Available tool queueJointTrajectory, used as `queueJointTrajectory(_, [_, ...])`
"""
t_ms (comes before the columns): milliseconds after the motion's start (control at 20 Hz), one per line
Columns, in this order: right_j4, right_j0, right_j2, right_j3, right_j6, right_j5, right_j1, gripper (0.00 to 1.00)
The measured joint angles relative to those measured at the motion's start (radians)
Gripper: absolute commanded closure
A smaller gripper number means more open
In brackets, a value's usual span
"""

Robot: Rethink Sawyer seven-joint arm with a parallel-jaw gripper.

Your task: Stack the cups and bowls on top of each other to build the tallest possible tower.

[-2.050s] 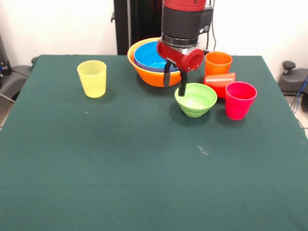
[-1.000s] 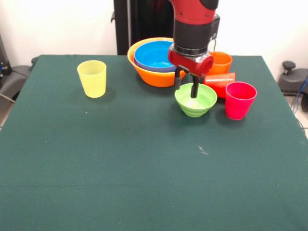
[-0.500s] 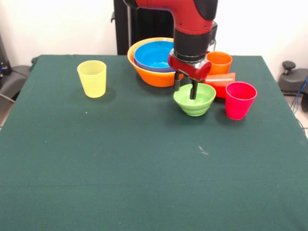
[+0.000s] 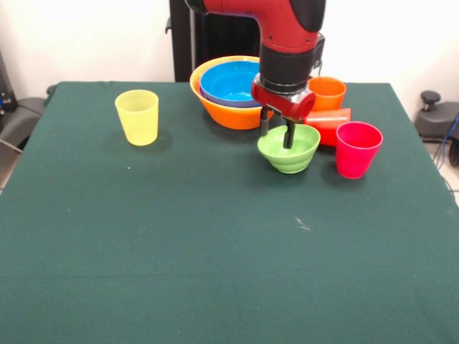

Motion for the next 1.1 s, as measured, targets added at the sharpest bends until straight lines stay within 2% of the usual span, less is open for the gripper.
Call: queueJointTrajectory(1100, [-0.025, 0.000, -0.013, -0.001, 0.000, 0.000, -0.002, 0.00])
